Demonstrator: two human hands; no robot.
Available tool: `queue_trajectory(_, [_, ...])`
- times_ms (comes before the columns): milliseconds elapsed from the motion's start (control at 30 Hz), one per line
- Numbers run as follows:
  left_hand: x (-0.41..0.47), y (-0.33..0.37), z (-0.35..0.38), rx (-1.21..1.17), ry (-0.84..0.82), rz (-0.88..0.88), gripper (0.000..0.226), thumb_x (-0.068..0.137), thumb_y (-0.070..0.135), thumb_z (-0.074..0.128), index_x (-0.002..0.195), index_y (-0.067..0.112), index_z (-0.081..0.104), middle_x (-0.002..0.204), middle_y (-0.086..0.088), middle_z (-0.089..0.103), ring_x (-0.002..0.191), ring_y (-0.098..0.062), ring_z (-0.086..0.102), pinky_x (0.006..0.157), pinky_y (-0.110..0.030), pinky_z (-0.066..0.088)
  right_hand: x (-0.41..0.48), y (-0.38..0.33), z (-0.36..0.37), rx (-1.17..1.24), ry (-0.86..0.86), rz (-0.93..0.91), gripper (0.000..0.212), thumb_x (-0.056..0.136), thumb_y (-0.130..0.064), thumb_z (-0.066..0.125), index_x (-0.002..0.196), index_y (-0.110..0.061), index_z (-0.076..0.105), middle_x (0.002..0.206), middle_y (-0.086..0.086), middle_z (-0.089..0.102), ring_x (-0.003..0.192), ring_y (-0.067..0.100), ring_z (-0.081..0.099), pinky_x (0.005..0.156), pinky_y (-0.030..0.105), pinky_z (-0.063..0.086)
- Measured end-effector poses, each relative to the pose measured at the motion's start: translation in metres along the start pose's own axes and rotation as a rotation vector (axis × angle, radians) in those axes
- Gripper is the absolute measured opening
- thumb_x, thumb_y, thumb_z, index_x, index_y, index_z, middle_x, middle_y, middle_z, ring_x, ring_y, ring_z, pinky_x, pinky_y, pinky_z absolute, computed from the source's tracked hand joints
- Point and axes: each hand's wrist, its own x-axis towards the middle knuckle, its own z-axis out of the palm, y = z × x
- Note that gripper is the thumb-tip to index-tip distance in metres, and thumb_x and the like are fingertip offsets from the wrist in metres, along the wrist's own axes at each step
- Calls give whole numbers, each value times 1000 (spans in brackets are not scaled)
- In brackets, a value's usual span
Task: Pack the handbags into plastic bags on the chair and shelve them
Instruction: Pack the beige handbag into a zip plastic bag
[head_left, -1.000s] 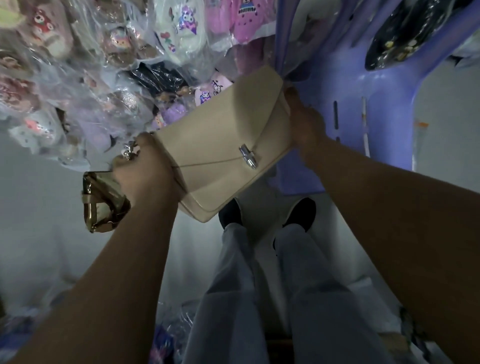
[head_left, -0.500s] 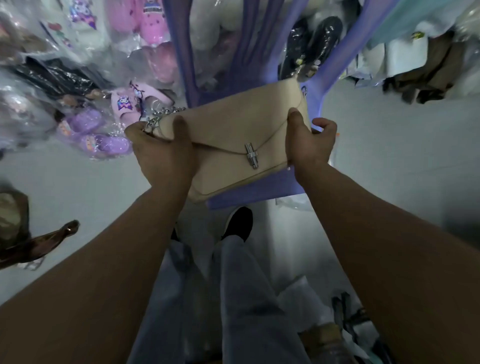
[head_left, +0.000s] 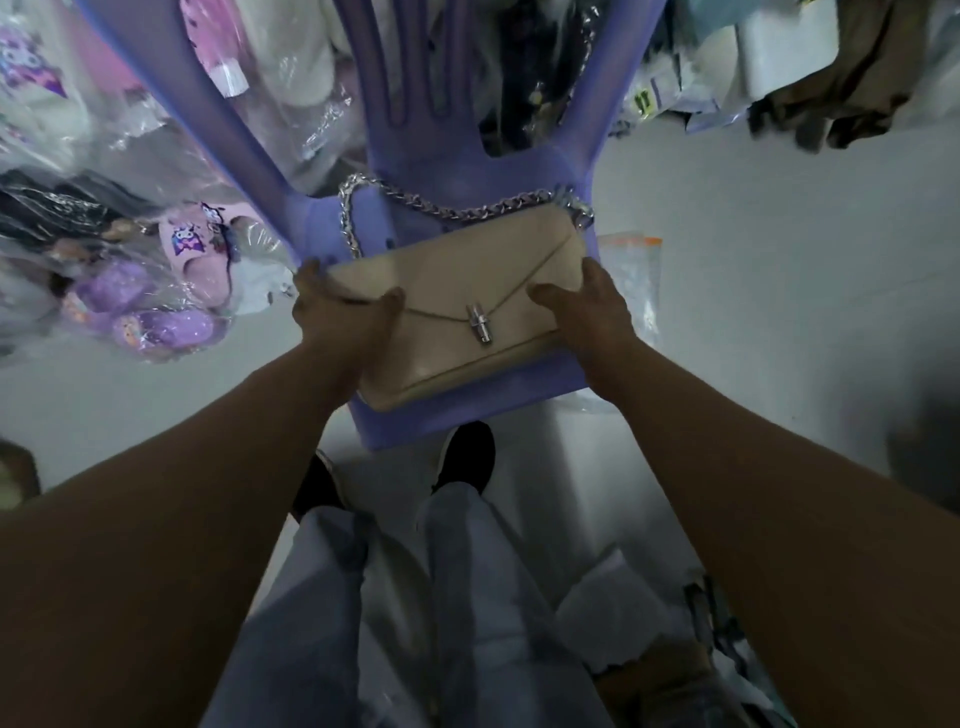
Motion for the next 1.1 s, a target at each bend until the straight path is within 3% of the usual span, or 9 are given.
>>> queue_trajectory(133, [-3, -13, 4, 226, -14, 59, 89, 74, 48, 70, 149, 16, 33, 149, -16, 38, 140, -35, 35, 113, -45, 38, 0, 1, 4, 32, -18, 36, 100, 65, -55, 68, 154, -26, 35, 156, -2, 40, 139, 19, 42, 116, 41, 36])
queue_trajectory(267, [-23, 9, 13, 489, 131, 195, 59, 85, 35, 59, 139, 16, 46, 147, -17, 41, 138, -40, 35, 112, -43, 33, 5, 7, 1, 97, -10, 30, 89, 74, -51, 72, 153, -27, 38, 155, -6, 42, 137, 16, 45, 116, 38, 36])
queue_trajectory(367, [-48, 28, 27, 534, 236, 434, 48, 80, 28, 52, 126, 16, 59, 136, -13, 51, 126, -37, 46, 104, -40, 34, 11, 17, -6, 67, -14, -4, 73, 84, -49, 69, 150, -29, 43, 154, -5, 43, 137, 17, 45, 117, 38, 35])
queue_trajectory(500, [-74, 38, 62, 408, 107, 745, 34, 80, 22, 61, 111, 7, 64, 113, -15, 62, 107, -33, 57, 92, -35, 38, 11, 30, -27, 81, -30, -87, 58, 91, -43, 68, 142, -19, 53, 143, 1, 54, 129, 16, 52, 112, 36, 41])
queue_trajectory(633, [-105, 49, 103, 292, -196, 639, 34, 84, 27, 63, 117, 17, 62, 112, 2, 67, 95, -12, 62, 84, -26, 49, 3, 52, -44, 140, 99, -69, 35, 93, -44, 61, 121, -23, 64, 116, 0, 68, 111, 19, 63, 102, 39, 49])
queue_trajectory(733, [-131, 44, 129, 317, -339, 580, 26, 90, 24, 66, 115, 22, 62, 106, 9, 67, 90, -7, 63, 80, -18, 49, -8, 82, -62, 121, 162, -27, 29, 97, -46, 45, 107, -27, 65, 106, -5, 65, 100, 15, 59, 90, 29, 44])
queue_trajectory(900, [-167, 24, 164, 449, -533, 490, 30, 94, 26, 63, 124, 22, 62, 104, 10, 63, 85, -2, 59, 80, -15, 43, -22, 134, -108, 148, 257, 142, 42, 106, -46, 36, 127, -19, 61, 123, 5, 63, 116, 23, 57, 96, 29, 39])
queue_trajectory(1000, [-177, 16, 190, 500, -582, 459, 30, 96, 31, 61, 125, 23, 61, 111, 9, 64, 92, -4, 61, 87, -28, 50, -19, 158, -130, 102, 243, 113, 38, 104, -47, 40, 129, -26, 59, 130, 5, 61, 120, 22, 57, 100, 30, 41])
queue_trajectory(1100, [-183, 8, 230, 490, -580, 464, 25, 98, 25, 58, 123, 21, 61, 111, 7, 65, 96, -7, 61, 87, -25, 47, -2, 183, -155, -3, 206, 63, 42, 102, -54, 39, 134, -32, 54, 136, 5, 56, 124, 24, 53, 109, 41, 42])
